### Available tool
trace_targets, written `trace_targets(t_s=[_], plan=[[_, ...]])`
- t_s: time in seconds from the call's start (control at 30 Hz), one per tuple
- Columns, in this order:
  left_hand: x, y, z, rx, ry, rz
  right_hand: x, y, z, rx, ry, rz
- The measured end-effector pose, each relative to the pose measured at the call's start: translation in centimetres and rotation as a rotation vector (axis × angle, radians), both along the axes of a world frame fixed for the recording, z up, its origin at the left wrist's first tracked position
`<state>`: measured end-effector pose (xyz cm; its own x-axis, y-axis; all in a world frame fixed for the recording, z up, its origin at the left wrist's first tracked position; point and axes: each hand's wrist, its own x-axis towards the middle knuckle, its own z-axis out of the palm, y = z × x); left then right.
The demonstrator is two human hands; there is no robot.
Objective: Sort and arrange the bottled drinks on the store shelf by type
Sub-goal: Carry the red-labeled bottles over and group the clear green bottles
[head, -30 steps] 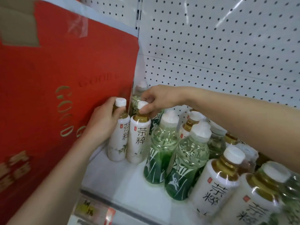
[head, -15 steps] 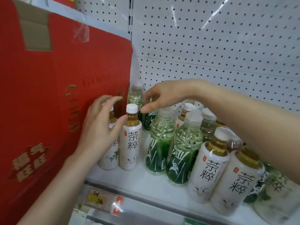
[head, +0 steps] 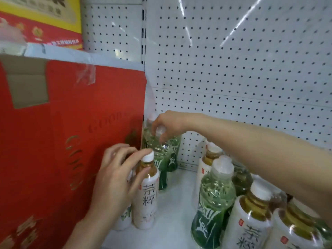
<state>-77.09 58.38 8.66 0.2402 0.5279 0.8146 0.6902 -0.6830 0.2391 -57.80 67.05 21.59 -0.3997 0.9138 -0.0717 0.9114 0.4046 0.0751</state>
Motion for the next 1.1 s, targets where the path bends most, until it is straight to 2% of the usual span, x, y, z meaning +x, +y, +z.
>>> trace_targets(t_s=[0.13,0.27,0.47,0.53,0.63,0.73,0.87,0.97,1.1], plan=[[-0.2,0.3,0.0,-0.015,0.006,-0.029,-1.2,4.0,-0.4,0.015,-0.022,0.014],[-0.2,0.1,0.0,-0.028,0.001,-0.045,-0.7,4.0,-0.2,0.004,-0.034,0.013],[1.1,-1.0,1.3,0.092,-0.02,0.06,3.5,-4.0,2.5,0.084,0.109,-0.061],[2.8,-1.9,2.3,0.123,-0.059,-0.017,5.2,-8.0,3.1,0.103,0.11,-0.097],[6.5,-3.8,3.5,0.013,-0.07,-0.228,7.4,-14.2,2.9,0.141,0.149,-0.167],[10.1,-5.2,3.9,-0.201,0.041,-0.36,8.9,-19.6,1.6,0.205,0.208,-0.247],[12.6,-5.6,3.5,-0.436,0.035,-0.508,11.3,-22.4,-0.1,0.282,0.202,-0.367],[11.8,-5.8,3.3,-0.4,0.018,-0.465,12.2,-21.2,-0.3,0.189,0.212,-0.431],[8.8,-6.6,3.0,-0.365,-0.046,-0.396,11.2,-18.5,-0.8,0.064,0.092,-0.409]])
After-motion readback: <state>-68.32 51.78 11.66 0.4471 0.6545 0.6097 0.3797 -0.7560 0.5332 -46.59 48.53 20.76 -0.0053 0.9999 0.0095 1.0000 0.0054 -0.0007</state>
